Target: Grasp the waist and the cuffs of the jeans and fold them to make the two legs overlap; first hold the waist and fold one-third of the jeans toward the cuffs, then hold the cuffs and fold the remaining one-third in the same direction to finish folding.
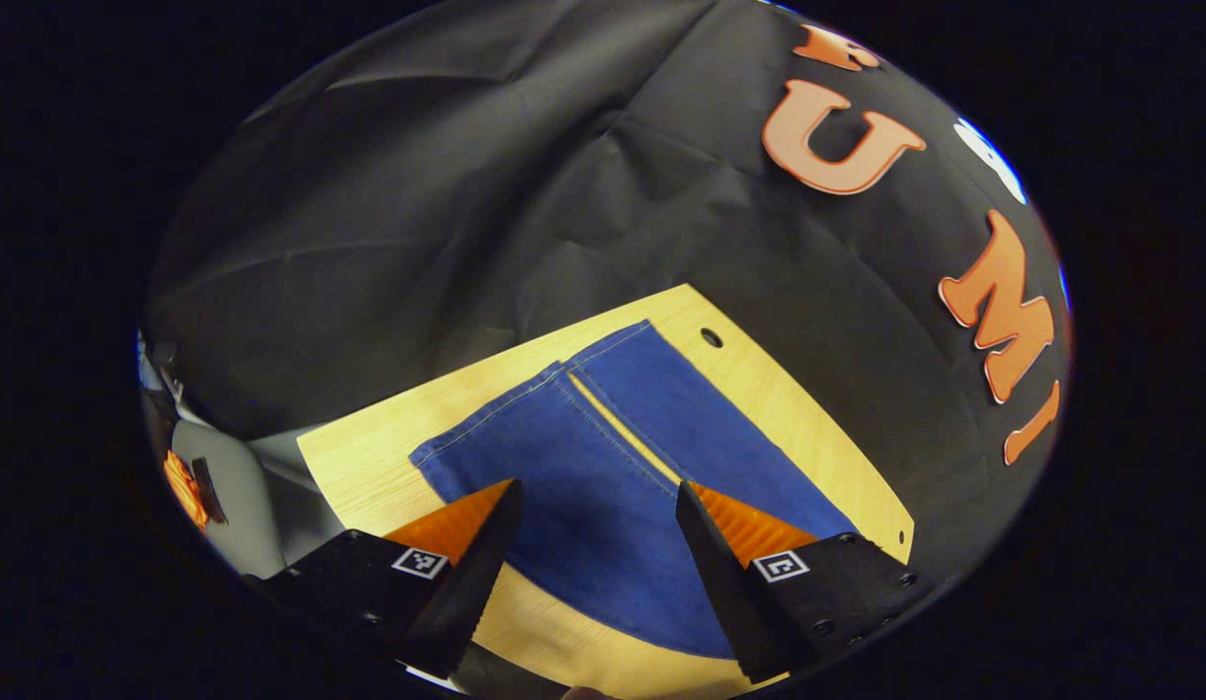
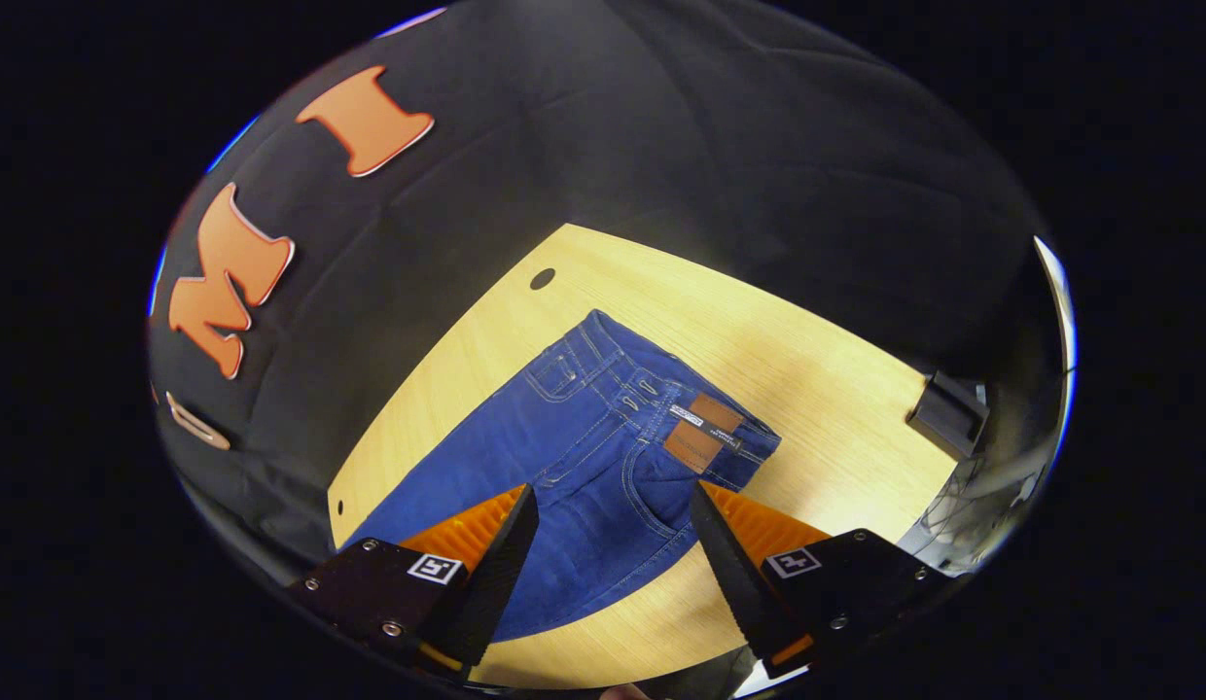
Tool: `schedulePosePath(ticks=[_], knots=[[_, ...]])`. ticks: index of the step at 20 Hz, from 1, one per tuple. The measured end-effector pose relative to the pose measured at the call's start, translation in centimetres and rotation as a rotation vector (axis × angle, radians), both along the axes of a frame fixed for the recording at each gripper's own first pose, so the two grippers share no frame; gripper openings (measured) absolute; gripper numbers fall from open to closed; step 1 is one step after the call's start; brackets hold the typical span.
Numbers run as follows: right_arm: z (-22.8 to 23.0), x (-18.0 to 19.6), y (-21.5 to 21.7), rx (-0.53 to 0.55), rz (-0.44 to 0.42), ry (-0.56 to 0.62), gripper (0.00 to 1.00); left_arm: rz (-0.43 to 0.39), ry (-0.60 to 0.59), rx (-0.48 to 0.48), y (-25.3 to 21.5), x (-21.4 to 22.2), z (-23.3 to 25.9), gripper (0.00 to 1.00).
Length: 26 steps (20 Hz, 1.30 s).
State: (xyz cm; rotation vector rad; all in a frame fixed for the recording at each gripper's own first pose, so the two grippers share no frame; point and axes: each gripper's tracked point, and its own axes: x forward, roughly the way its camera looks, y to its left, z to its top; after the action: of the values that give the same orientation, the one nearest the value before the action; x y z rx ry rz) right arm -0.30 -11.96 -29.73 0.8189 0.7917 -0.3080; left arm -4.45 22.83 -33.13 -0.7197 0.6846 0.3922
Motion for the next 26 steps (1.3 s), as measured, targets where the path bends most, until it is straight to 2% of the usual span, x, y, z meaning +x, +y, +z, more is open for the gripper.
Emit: schedulePosePath(ticks=[3,6,10,13,14,16,17,19,22,26], knots=[[-2.0,-0.2,-0.1,0.12,-0.059,0.037,0.98,0.028,0.038,-0.122,0.1,-0.9,-2.1,0.97],[-4.0,-0.5,-0.6,0.196,-0.108,0.075,0.98,0.03,0.092,-0.173,0.1,-1.5,-3.6,0.98],[-6.2,-0.9,-0.9,0.217,-0.122,0.13,0.98,0.05,0.123,-0.225,1.0,-2.5,-5.3,0.98],[-7.4,-0.9,-0.4,0.257,-0.129,0.157,0.98,0.097,0.151,-0.294,1.8,-3.2,-6.8,1.0],[-7.8,-0.9,-0.3,0.265,-0.132,0.161,0.98,0.113,0.163,-0.315,2.2,-3.6,-7.2,0.95],[-8.3,-0.8,-0.2,0.274,-0.136,0.166,0.98,0.146,0.161,-0.357,3.0,-4.0,-7.8,0.98],[-8.5,-0.8,-0.1,0.276,-0.135,0.168,0.98,0.166,0.154,-0.379,3.3,-4.3,-8.2,1.0],[-8.8,-0.8,0.1,0.298,-0.138,0.17,0.98,0.192,0.146,-0.437,3.8,-4.5,-8.9,0.98],[-8.9,0.1,-0.1,0.325,-0.158,0.152,0.98,0.223,0.069,-0.518,4.8,-3.6,-9.1,0.97],[-9.0,0.7,0.1,0.299,-0.134,0.155,0.95,0.21,0.046,-0.535,4.9,-1.7,-9.4,0.93]])
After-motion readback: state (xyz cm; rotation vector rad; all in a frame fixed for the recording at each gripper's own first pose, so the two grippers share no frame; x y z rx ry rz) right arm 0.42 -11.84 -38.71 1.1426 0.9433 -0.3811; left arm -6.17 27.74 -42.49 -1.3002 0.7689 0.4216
